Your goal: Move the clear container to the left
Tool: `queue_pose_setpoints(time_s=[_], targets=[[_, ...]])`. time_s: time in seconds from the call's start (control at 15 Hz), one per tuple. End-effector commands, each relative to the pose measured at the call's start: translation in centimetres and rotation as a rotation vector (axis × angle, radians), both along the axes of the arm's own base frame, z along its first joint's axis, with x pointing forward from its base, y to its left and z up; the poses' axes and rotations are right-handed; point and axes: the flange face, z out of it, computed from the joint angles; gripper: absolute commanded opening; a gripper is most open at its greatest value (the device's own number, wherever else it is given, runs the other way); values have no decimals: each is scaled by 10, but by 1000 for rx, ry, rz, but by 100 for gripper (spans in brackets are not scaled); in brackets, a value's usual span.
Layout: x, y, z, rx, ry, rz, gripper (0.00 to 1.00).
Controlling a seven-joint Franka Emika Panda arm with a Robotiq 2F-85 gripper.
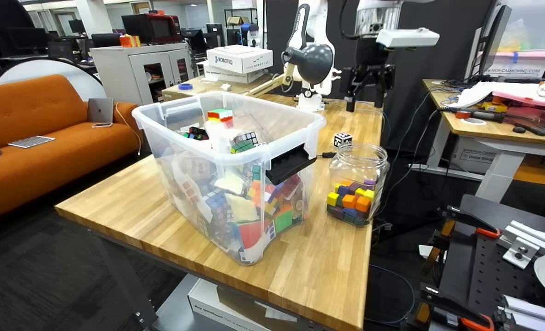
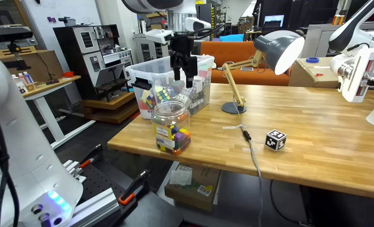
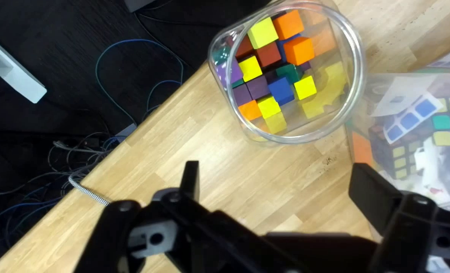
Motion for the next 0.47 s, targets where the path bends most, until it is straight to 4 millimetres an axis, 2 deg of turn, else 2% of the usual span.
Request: queue_pose_setpoints(time_s=[0.0, 0.13, 0.4], targets=[[-9, -2, 17, 19, -13, -26, 100], [-26, -2, 39, 43, -38, -50, 100], [-32, 0, 32, 48, -24, -56, 100]])
